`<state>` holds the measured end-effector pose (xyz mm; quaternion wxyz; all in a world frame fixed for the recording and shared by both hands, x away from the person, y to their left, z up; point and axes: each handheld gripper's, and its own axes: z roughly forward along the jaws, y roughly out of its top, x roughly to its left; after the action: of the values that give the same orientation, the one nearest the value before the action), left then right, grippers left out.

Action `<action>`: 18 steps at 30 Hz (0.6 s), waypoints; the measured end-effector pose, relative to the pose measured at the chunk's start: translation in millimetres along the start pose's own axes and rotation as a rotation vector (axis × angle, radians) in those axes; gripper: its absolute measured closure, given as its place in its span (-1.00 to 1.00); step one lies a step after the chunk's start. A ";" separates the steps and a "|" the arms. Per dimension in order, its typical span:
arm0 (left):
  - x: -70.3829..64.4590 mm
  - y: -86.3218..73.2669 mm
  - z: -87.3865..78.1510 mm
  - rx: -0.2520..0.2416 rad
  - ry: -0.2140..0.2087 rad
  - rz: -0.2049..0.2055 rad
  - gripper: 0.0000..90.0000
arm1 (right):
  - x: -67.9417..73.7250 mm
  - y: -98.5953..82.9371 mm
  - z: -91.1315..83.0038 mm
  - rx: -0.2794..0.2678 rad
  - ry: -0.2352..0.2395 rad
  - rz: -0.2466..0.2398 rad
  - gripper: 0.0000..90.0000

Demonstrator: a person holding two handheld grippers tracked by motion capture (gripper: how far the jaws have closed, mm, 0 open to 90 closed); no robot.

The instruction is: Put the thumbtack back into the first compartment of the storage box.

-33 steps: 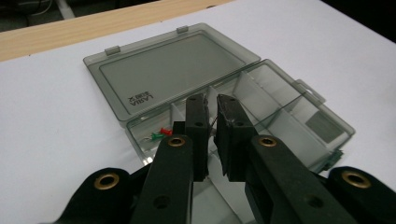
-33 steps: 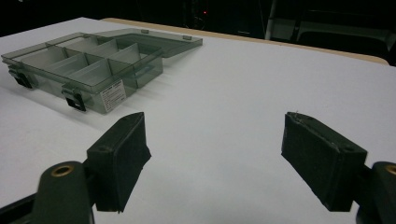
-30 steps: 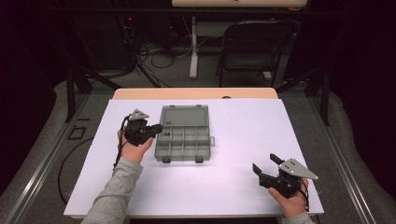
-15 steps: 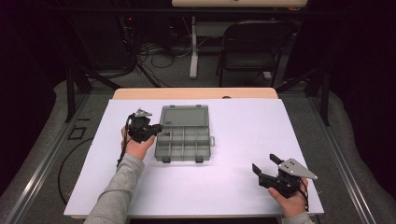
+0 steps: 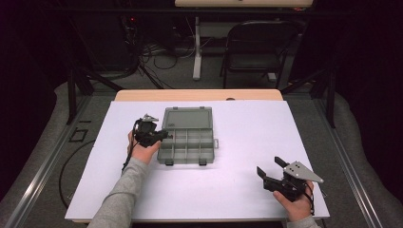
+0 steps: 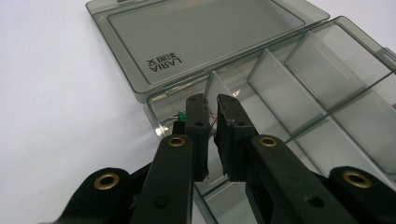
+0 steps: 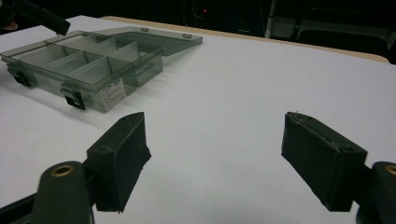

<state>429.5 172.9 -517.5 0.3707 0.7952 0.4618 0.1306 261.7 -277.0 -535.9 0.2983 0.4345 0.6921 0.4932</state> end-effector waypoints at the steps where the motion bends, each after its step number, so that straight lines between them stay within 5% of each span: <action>1: -0.7 0.0 0.0 -0.001 -0.001 0.000 0.85 | 0.0 0.0 -0.1 0.000 0.000 -0.001 -0.52; 18: -2.2 0.3 -2.0 -0.026 -0.006 0.001 0.77 | 0.4 -0.3 0.2 0.001 0.001 -0.001 -0.52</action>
<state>427.4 171.9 -515.5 0.3822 0.7911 0.4583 0.1344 261.6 -276.6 -536.2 0.2980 0.4342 0.6928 0.4927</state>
